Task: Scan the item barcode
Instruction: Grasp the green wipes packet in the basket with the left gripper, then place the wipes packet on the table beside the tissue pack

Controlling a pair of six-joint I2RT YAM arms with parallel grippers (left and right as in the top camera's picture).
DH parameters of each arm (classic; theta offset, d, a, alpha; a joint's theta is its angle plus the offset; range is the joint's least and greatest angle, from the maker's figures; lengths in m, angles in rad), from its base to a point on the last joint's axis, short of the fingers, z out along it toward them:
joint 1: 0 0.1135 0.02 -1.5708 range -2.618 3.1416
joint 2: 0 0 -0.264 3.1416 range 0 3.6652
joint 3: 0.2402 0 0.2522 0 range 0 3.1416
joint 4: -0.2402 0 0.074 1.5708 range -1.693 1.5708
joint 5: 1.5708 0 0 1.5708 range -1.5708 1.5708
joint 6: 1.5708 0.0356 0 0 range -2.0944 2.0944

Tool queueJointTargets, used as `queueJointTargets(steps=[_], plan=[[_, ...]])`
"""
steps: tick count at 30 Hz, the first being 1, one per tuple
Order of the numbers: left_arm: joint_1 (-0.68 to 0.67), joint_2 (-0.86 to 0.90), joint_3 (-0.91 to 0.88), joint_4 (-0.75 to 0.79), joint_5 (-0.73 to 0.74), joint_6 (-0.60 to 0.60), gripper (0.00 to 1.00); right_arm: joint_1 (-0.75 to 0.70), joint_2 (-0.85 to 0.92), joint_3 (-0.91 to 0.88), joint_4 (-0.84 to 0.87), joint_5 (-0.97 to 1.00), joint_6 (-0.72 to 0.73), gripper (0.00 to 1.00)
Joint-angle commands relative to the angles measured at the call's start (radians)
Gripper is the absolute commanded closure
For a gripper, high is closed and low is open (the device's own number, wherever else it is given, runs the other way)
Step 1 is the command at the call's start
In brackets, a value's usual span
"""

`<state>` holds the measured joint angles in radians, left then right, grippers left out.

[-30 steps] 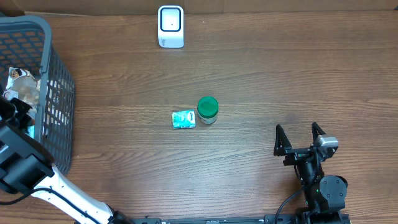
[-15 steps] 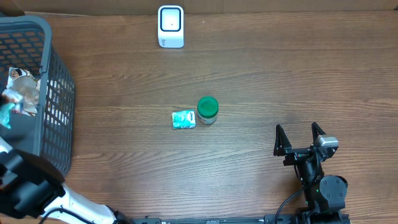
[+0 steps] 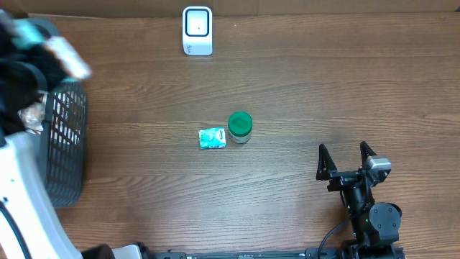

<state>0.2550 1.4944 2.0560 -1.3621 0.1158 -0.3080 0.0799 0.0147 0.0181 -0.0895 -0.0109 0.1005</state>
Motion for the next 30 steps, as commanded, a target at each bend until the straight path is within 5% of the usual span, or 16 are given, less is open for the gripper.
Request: queueJointTargets(steps=[1,10,21,26,30], plan=[[-0.162,0.034,-0.045,-0.044,-0.094,0.032,0.96,-0.003,-0.012,-0.01,0.007,0.001,-0.004,0.0],[-0.45,0.111,-0.484,0.049,-0.23,-0.057,0.96,-0.003,-0.012,-0.01,0.007,0.001,-0.004,0.0],[-0.518,0.253,-0.811,0.384,-0.221,-0.126,0.94,-0.003,-0.012,-0.01,0.007,0.001,-0.004,0.0],[-0.518,0.271,-0.811,0.444,-0.196,-0.126,0.52,-0.003,-0.012,-0.01,0.007,0.001,-0.004,0.0],[-0.513,0.27,-0.768,0.429,-0.198,-0.114,0.4,-0.003,-0.012,-0.01,0.007,0.001,-0.004,0.0]])
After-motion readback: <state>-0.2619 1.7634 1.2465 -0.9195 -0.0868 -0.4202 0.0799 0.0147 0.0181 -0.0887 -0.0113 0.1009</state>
